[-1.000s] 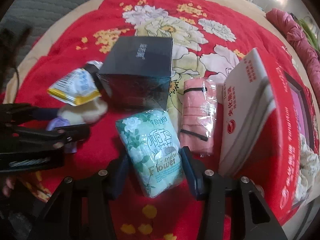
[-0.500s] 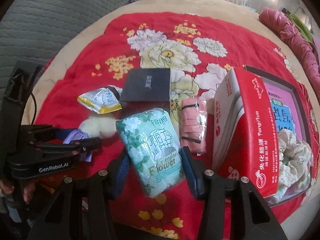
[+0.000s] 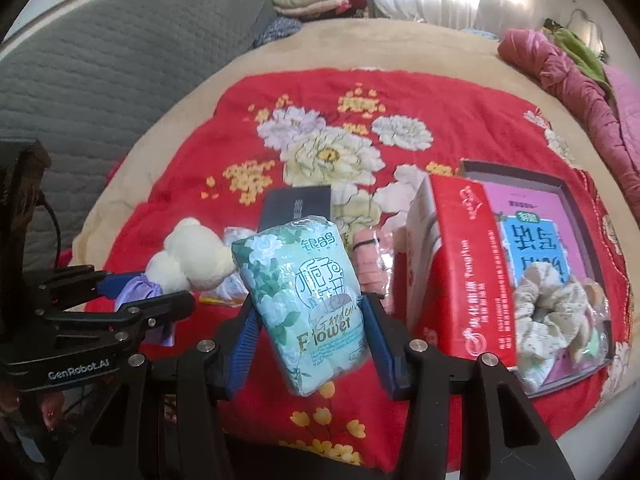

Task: Organize soft objects
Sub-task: 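Carry the plush bear and floral tissue pack over the pink book box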

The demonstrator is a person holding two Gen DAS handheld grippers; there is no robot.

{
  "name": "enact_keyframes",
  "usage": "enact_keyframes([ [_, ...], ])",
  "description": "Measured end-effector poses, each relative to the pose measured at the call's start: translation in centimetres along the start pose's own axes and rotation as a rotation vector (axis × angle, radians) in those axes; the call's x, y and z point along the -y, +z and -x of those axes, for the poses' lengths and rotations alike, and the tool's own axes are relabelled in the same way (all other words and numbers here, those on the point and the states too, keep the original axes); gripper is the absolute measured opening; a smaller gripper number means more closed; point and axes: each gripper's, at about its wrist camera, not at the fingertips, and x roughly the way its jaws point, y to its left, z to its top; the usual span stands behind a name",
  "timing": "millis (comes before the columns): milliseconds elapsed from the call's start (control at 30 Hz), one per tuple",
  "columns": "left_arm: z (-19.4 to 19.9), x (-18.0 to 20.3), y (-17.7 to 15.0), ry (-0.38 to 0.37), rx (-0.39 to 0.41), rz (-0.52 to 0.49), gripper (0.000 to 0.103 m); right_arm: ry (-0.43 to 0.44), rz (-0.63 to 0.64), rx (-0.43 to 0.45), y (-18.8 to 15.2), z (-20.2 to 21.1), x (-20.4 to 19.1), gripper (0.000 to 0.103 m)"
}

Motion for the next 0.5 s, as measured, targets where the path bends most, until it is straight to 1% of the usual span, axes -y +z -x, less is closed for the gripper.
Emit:
enact_keyframes([
  [233,2.6,1.9,0.6,0.006,0.054,-0.032,0.045,-0.005,-0.034,0.068,0.3,3.1,1.4,0.052],
  [500,3.9,4.6,1.5,0.002,0.087,-0.073,0.045,-0.036,-0.071,0.139,0.6,6.3,3.5,0.052],
])
